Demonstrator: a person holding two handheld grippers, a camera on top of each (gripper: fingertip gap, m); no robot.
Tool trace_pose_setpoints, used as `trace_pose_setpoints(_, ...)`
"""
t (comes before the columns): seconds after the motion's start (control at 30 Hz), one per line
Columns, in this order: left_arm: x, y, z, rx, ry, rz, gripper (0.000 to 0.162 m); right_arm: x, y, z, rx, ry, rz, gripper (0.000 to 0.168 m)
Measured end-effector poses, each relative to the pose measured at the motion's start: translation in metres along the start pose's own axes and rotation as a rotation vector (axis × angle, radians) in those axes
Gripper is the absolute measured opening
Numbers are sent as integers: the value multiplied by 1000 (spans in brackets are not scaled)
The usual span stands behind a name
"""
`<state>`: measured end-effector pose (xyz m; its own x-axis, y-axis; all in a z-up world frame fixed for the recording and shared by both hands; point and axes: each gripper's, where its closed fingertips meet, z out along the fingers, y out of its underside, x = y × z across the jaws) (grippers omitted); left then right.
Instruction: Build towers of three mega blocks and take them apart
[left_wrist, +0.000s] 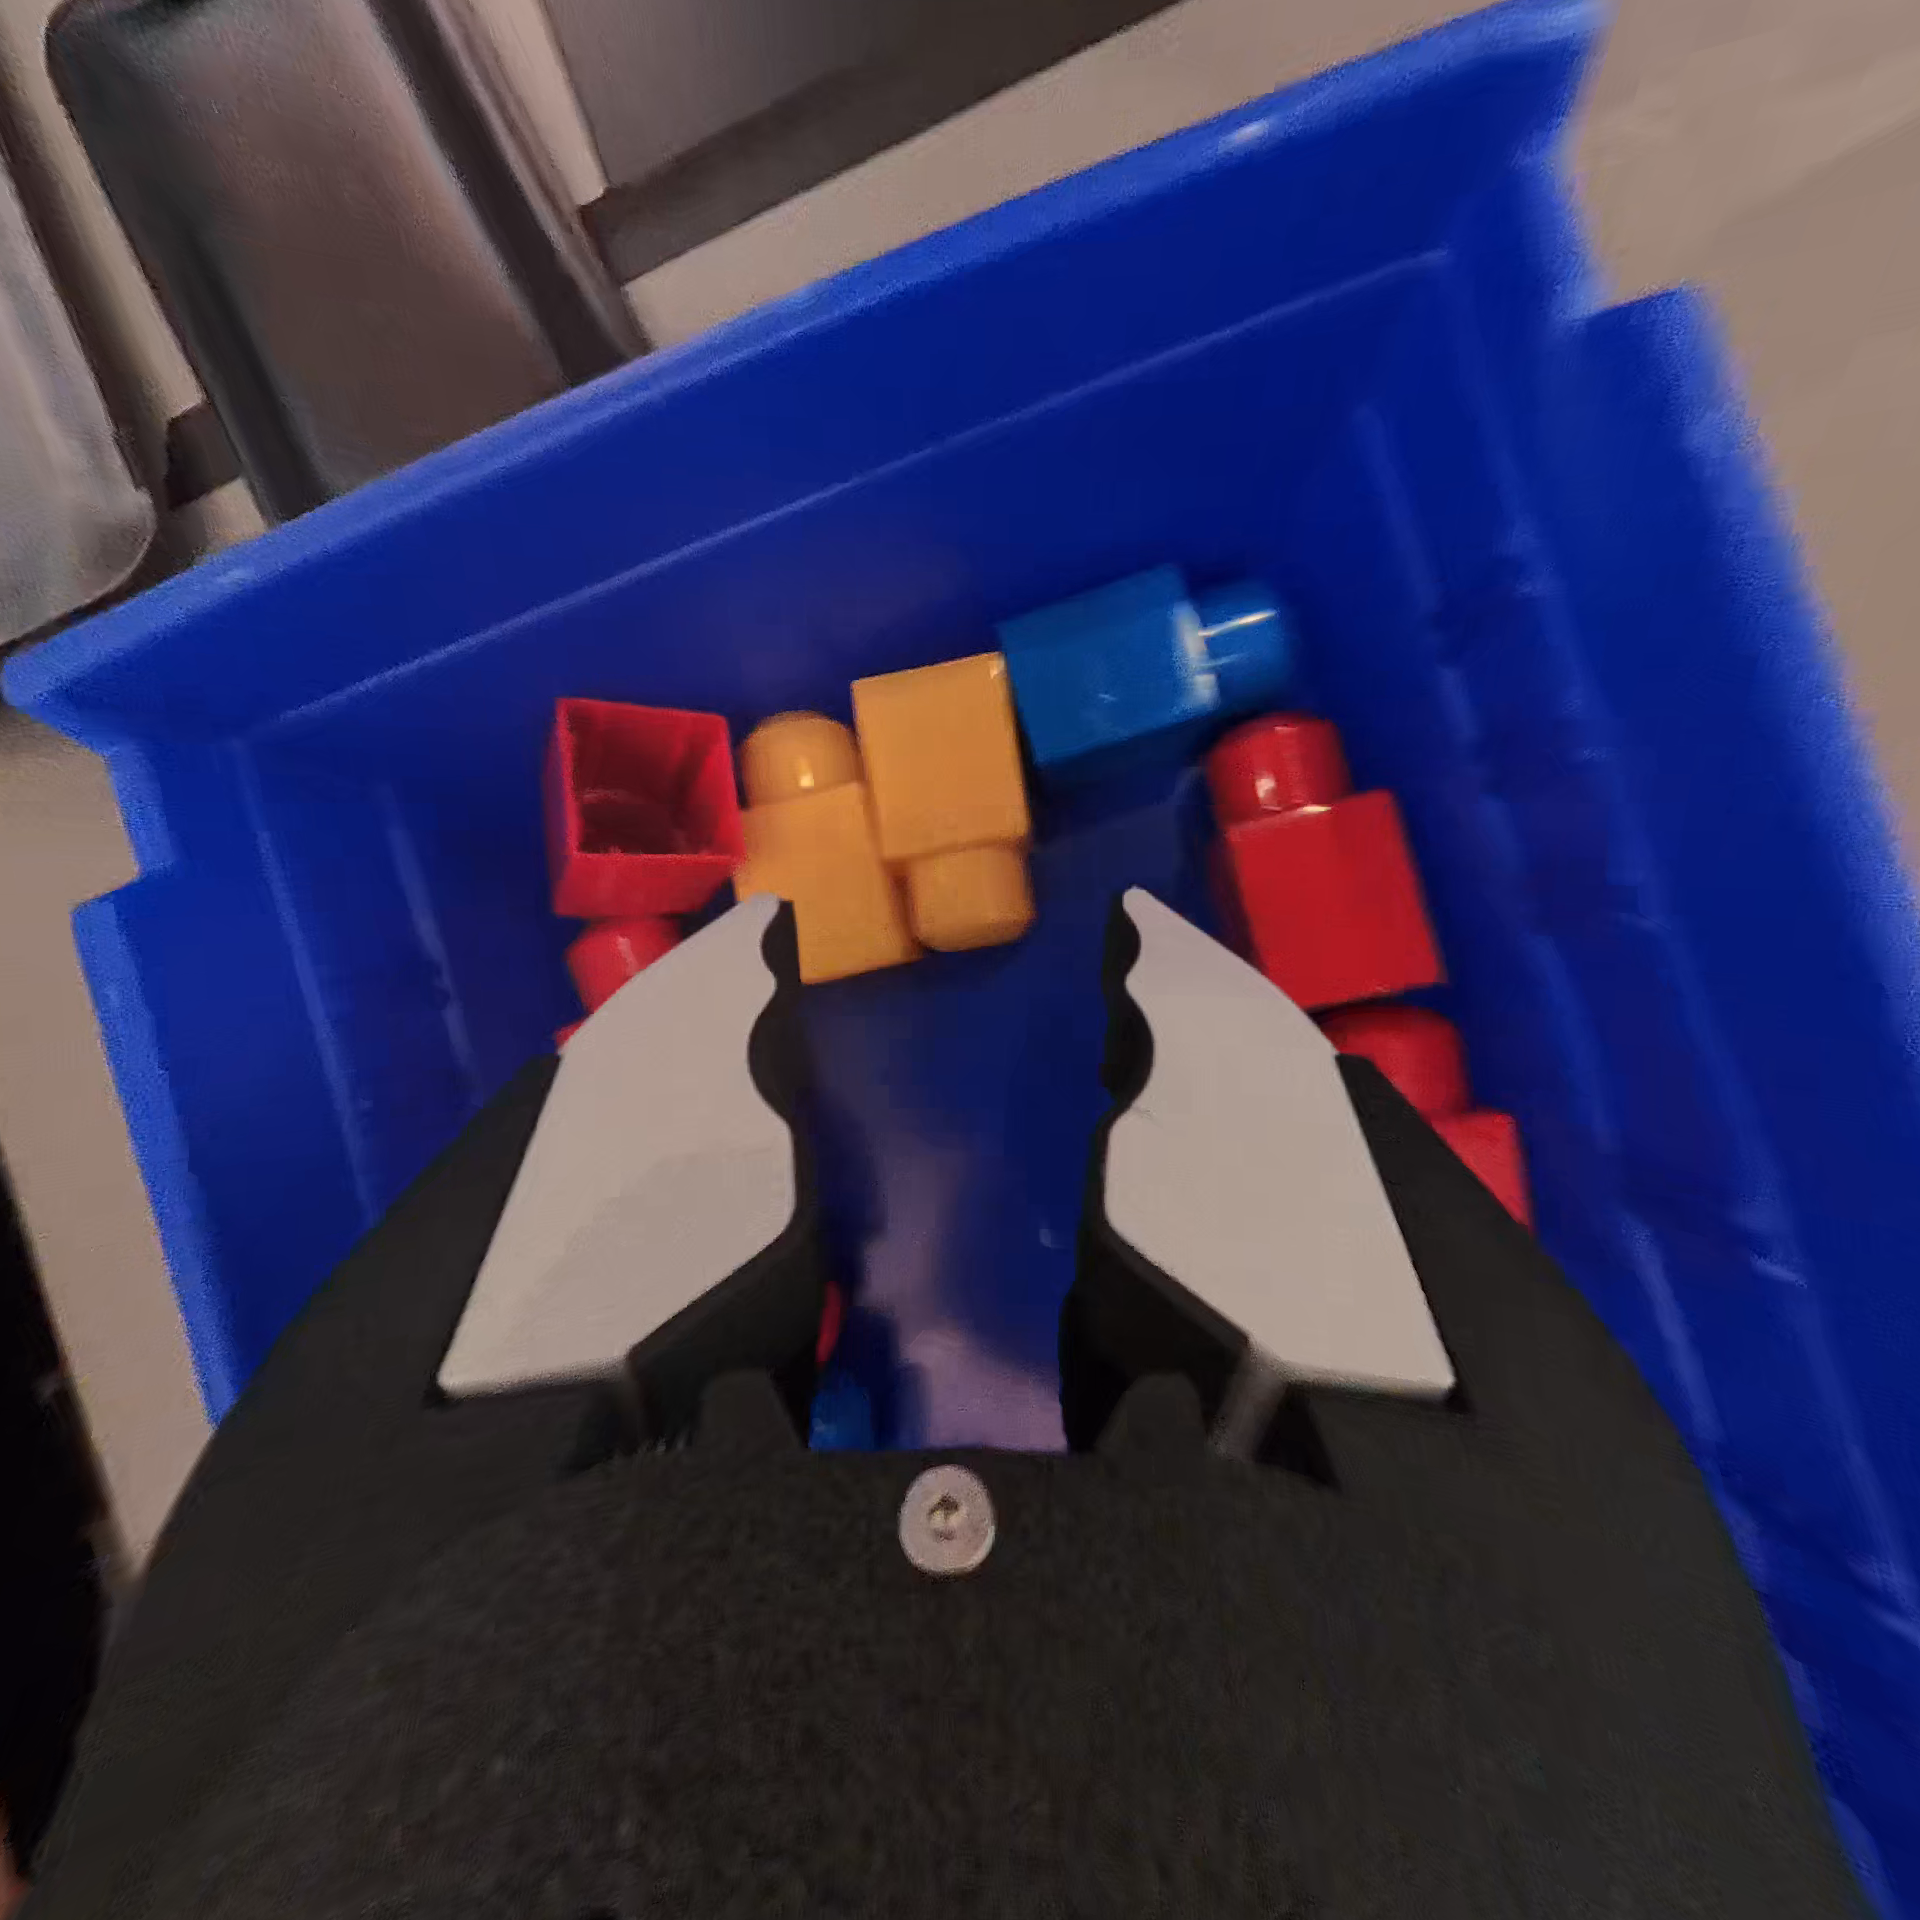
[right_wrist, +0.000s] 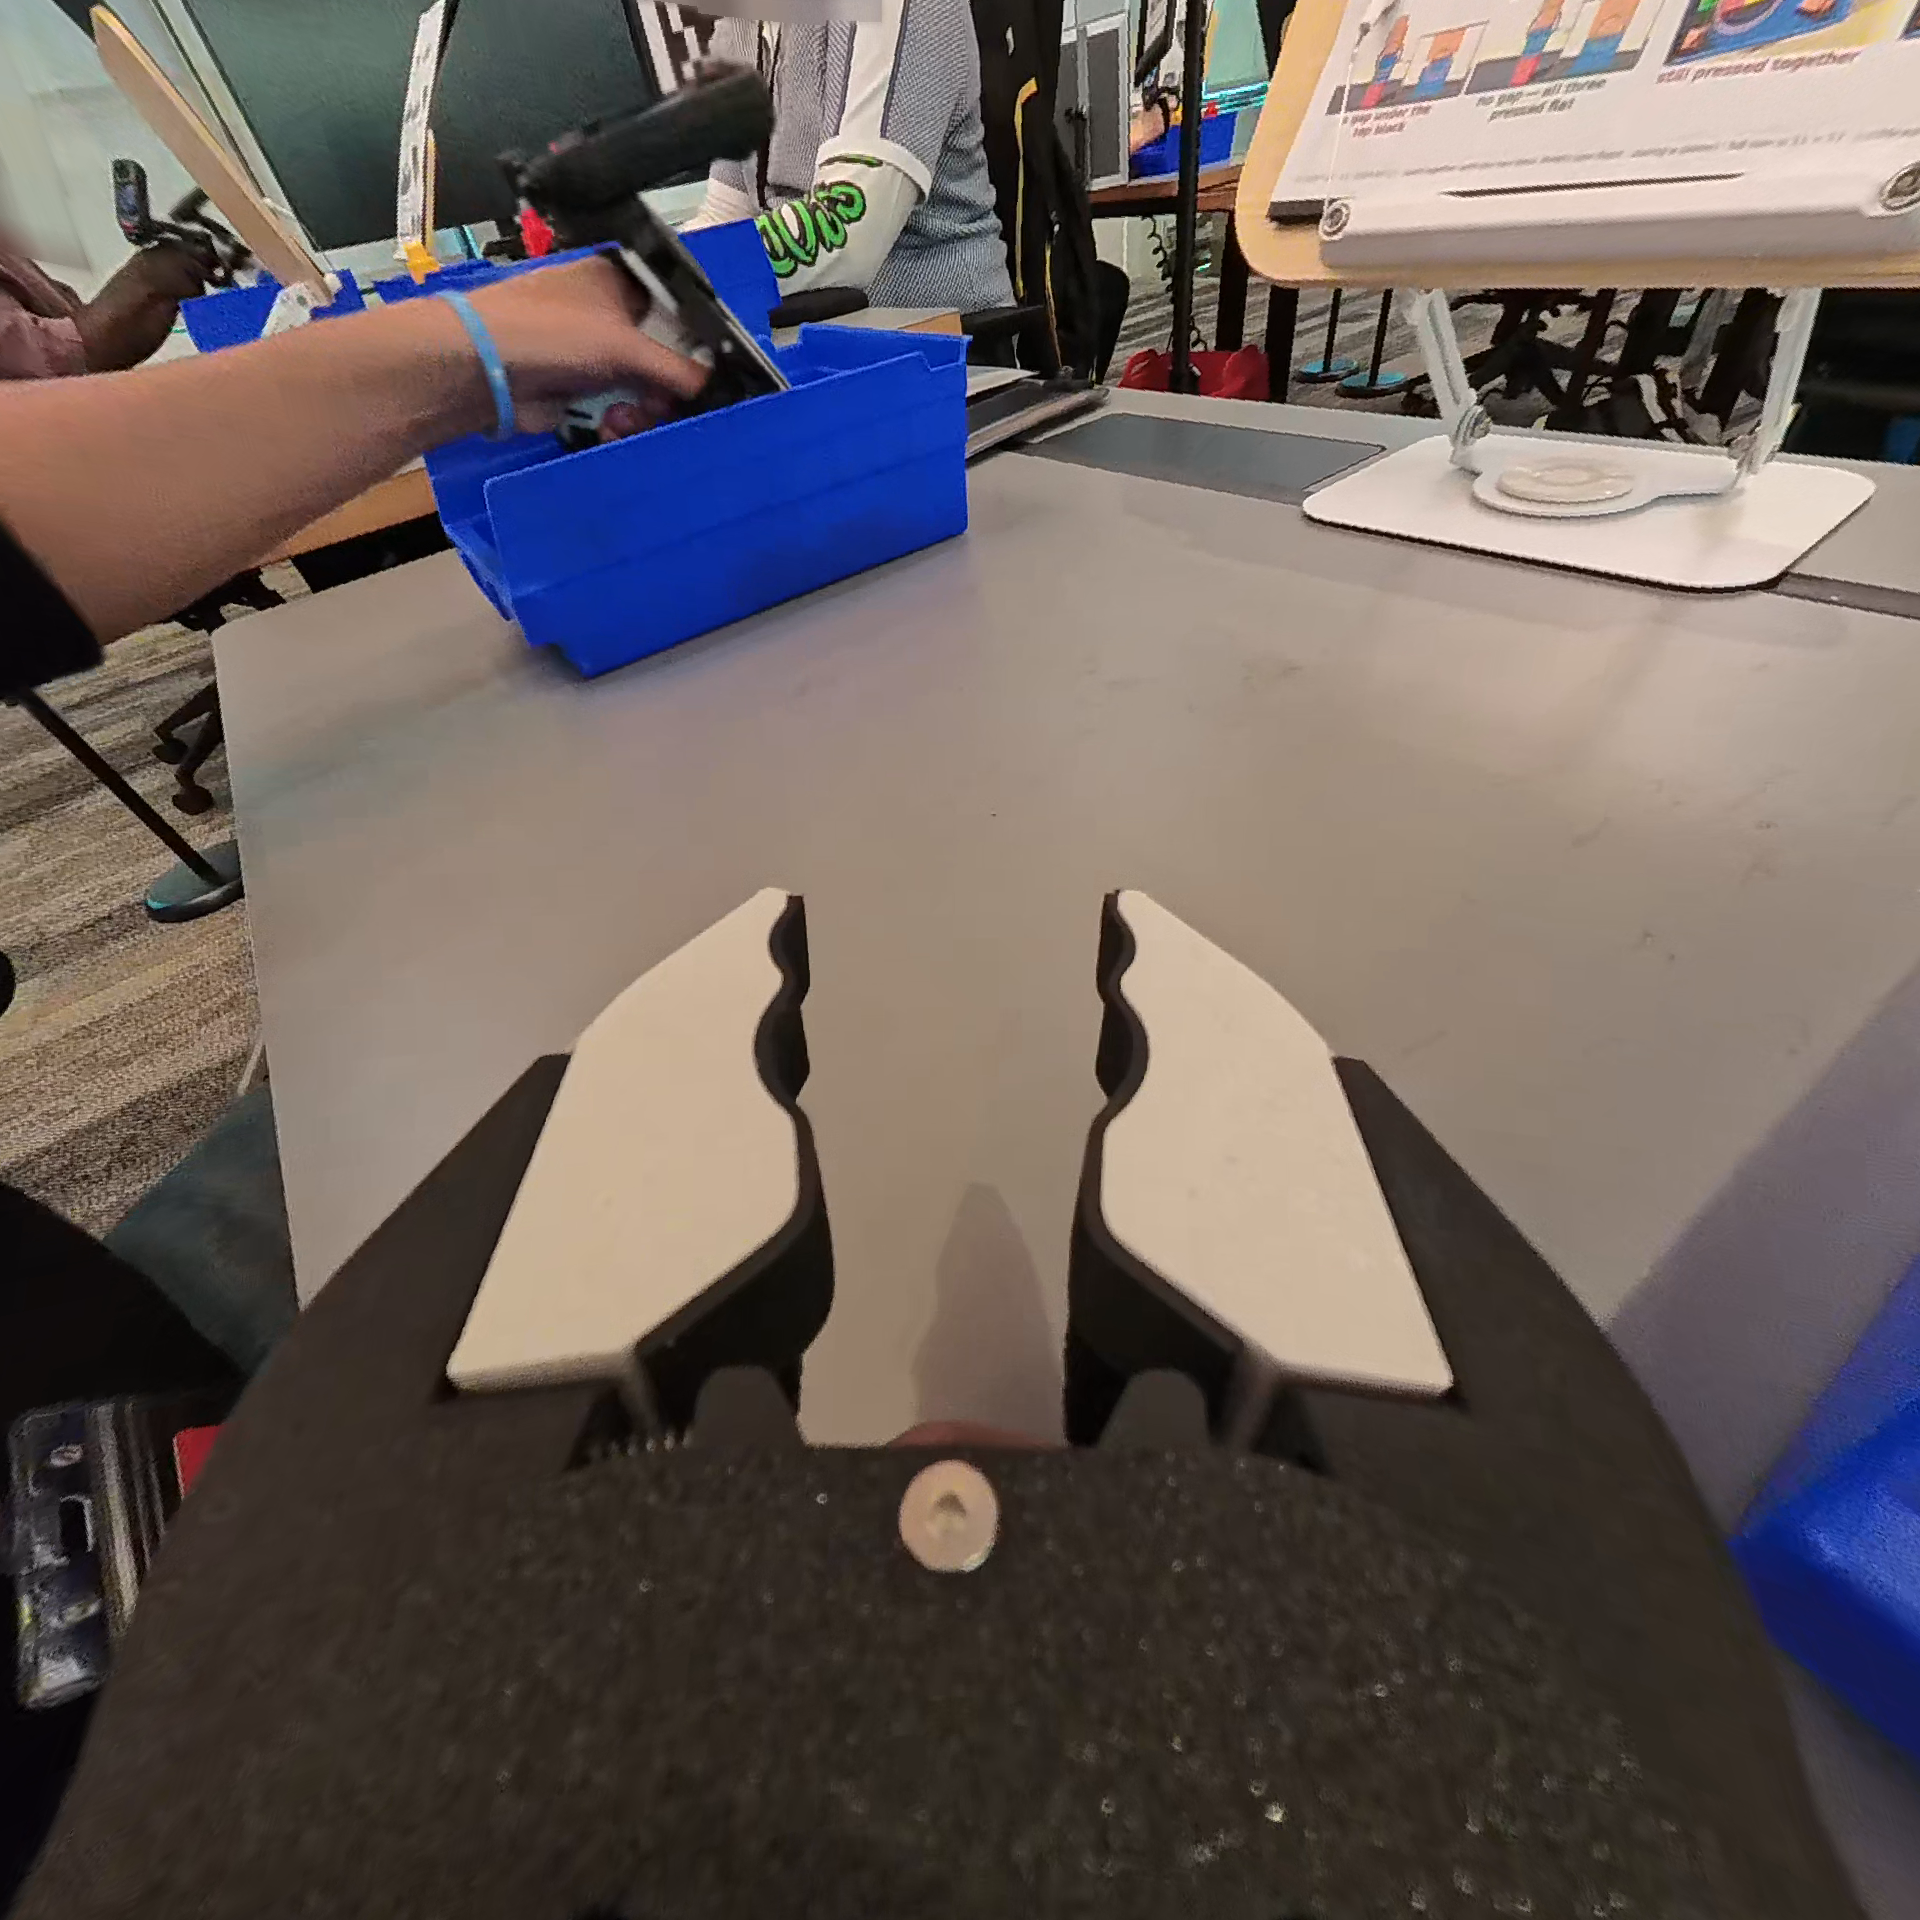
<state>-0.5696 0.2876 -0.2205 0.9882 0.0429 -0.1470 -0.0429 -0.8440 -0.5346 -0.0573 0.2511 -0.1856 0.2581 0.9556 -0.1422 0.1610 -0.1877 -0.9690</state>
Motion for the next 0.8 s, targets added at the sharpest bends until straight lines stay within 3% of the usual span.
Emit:
trace_pose_setpoints(0.4,-31,9,23,-198,21,-83,33,-5,6,3,-32,-16,-21,52)
trace_pose_setpoints(0.57,-29,26,31,-367,81,-137,47,-5,6,2,-31,-22,-17,52)
trace_pose_setpoints(0.8,-29,26,45,-397,91,-115,36,-7,7,2,-40,-26,-23,50)
